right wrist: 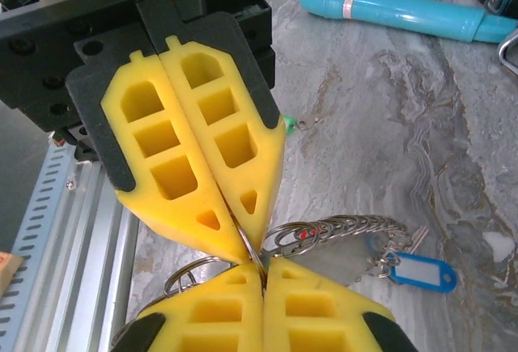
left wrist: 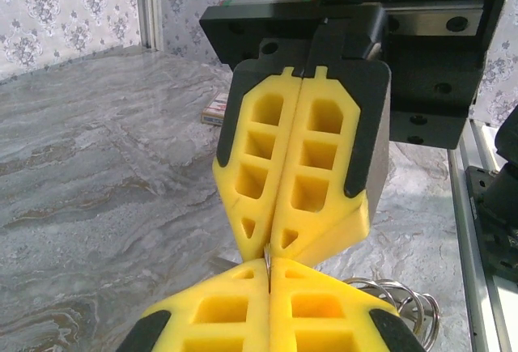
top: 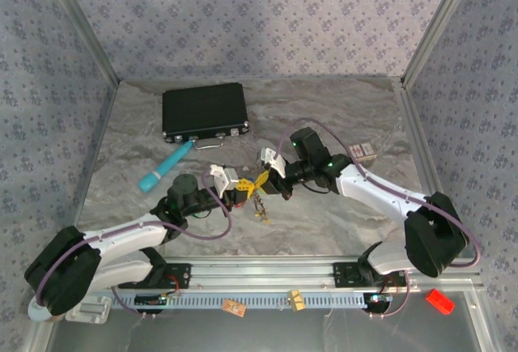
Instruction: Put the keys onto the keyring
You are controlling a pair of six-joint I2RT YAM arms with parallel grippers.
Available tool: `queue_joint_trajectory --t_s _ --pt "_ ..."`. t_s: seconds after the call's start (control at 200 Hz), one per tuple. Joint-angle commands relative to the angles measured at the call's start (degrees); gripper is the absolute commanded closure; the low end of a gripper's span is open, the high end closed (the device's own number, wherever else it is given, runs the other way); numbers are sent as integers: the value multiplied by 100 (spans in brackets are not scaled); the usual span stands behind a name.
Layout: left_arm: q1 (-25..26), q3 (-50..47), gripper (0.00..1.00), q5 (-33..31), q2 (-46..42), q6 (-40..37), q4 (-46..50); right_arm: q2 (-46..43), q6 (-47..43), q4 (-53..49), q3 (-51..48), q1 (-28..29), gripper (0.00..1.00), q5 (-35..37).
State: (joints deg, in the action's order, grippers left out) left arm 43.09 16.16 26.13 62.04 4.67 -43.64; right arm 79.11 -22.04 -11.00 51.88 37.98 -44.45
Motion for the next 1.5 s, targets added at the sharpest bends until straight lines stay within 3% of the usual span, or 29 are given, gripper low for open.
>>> queue_joint_trajectory --t_s 0.0,0.035,0.13,0.27,0.47,0.9,1.109,1.189,1.229,1.494 --pt "-19 20 100 187 -106 54 -445 30 -16 -64 76 -35 100 -144" --pt "-16 64 99 106 -148 20 -272 10 -66 -160 126 -38 100 -131" --pt "-19 234 76 -123 -330 -201 464 -36 -381 -690 359 17 100 93" --pt "-19 520 74 -244 -619 -654 1691 20 -1099 -1709 815 206 100 781" --pt "-27 788 76 -119 -542 -844 2259 174 -1534 -2477 1344 440 100 1395" --pt "-23 1009 85 207 -204 -851 2190 363 -1692 -2683 1850 785 100 1607" --pt "-53 964 100 287 -252 -773 2049 258 -1655 -2587 1776 817 100 1688" --pt "-77 894 100 272 -304 -678 1911 55 -1475 -2249 1433 734 78 1783" --pt "-88 843 100 253 -339 -608 1821 -43 -1368 -2077 1292 686 73 1853" --pt "-124 664 100 228 -386 -192 1275 -412 -942 -1483 663 744 72 2112"
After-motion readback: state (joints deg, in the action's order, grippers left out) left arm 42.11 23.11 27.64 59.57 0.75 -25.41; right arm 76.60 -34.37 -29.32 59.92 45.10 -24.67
